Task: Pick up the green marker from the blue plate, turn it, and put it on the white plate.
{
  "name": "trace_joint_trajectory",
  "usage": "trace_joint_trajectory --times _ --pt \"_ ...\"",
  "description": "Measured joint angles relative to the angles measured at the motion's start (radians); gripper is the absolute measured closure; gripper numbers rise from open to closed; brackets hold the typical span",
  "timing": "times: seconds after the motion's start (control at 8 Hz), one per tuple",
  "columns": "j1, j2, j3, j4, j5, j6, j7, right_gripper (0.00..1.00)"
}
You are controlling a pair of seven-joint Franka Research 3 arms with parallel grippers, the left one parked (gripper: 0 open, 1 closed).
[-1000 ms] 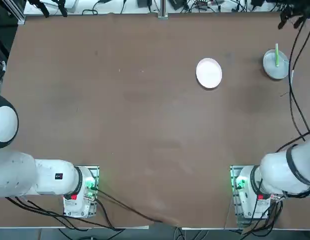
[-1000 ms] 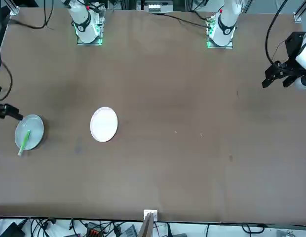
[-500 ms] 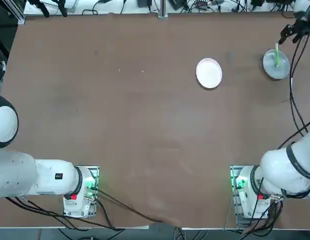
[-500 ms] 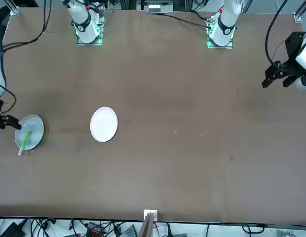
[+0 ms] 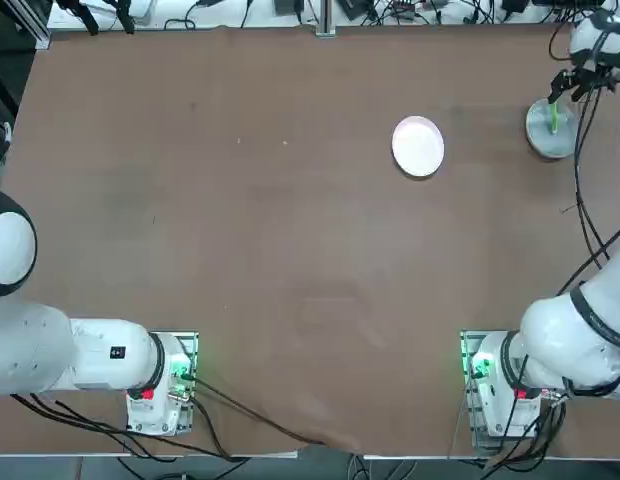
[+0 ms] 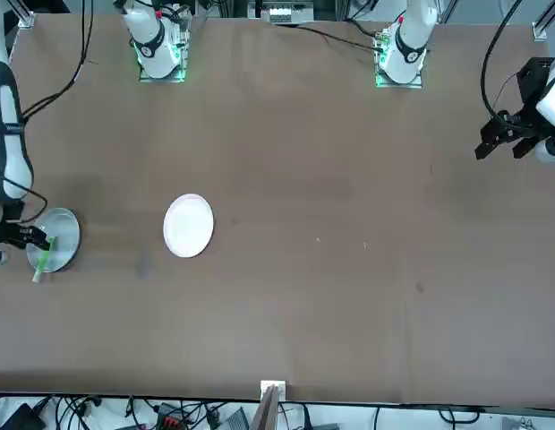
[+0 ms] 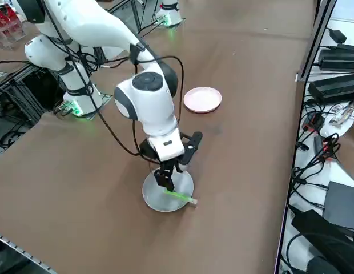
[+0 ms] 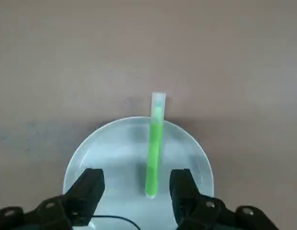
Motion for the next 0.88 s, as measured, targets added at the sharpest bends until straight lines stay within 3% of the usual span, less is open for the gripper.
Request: trace_joint_trajectory --times 0.88 --pt "-0.008 0.092 0.002 0.013 0.0 0.091 -0.005 0.3"
